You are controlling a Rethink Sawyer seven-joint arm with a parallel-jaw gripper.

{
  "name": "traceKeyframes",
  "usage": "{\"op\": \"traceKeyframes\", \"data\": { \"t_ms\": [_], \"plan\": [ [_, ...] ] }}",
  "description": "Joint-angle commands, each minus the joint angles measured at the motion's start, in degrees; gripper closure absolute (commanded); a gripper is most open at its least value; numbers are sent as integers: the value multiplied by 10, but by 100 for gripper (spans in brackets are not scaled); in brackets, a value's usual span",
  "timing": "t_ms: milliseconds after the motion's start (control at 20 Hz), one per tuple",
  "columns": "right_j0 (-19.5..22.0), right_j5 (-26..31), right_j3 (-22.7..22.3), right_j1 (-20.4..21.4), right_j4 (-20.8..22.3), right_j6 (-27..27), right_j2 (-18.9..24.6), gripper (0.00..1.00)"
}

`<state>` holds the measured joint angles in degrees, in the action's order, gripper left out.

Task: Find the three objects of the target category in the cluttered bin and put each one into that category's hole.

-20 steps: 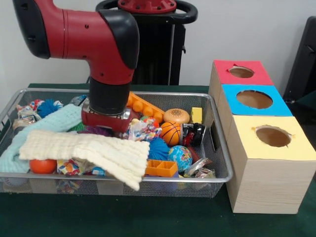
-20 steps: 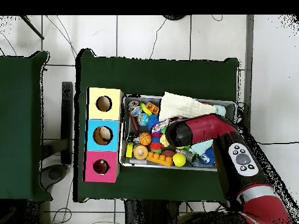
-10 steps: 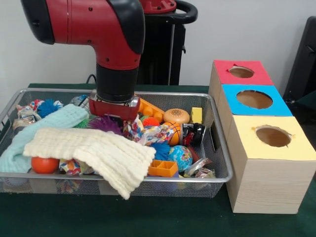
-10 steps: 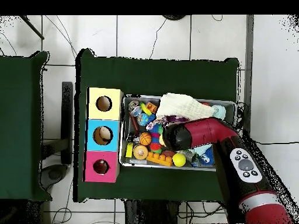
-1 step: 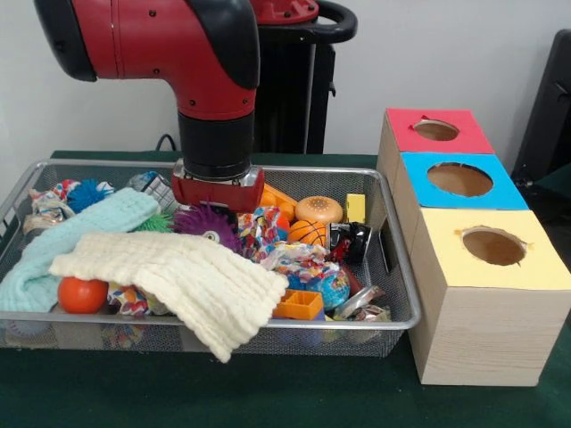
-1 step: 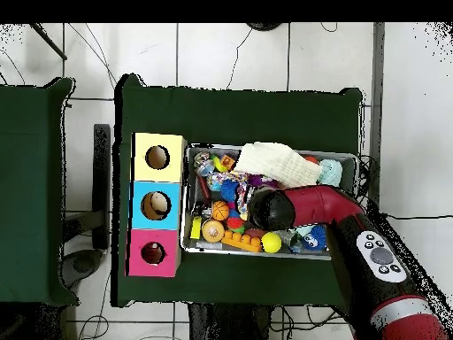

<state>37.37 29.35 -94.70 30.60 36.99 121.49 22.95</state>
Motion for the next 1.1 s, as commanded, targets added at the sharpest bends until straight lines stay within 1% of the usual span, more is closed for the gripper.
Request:
{"op": "traceKeyframes", "data": {
  "t_ms": [50,100,200,450,550,850,950,1100],
  "plan": [
    [9,-66,-52,-9,-58,-5,114,100],
    [20,-80,-60,-16,-63,-5,130,100],
    [27,-90,-65,-24,-69,-8,148,100],
    [21,-91,-58,-29,-69,-7,154,100],
    [14,-101,-57,-30,-65,1,149,100],
    [-27,-120,-52,-23,-60,35,118,100],
    [-41,-128,-50,-18,-60,50,103,100],
    [-73,-148,-39,-13,-53,73,70,100]
  ]
}}
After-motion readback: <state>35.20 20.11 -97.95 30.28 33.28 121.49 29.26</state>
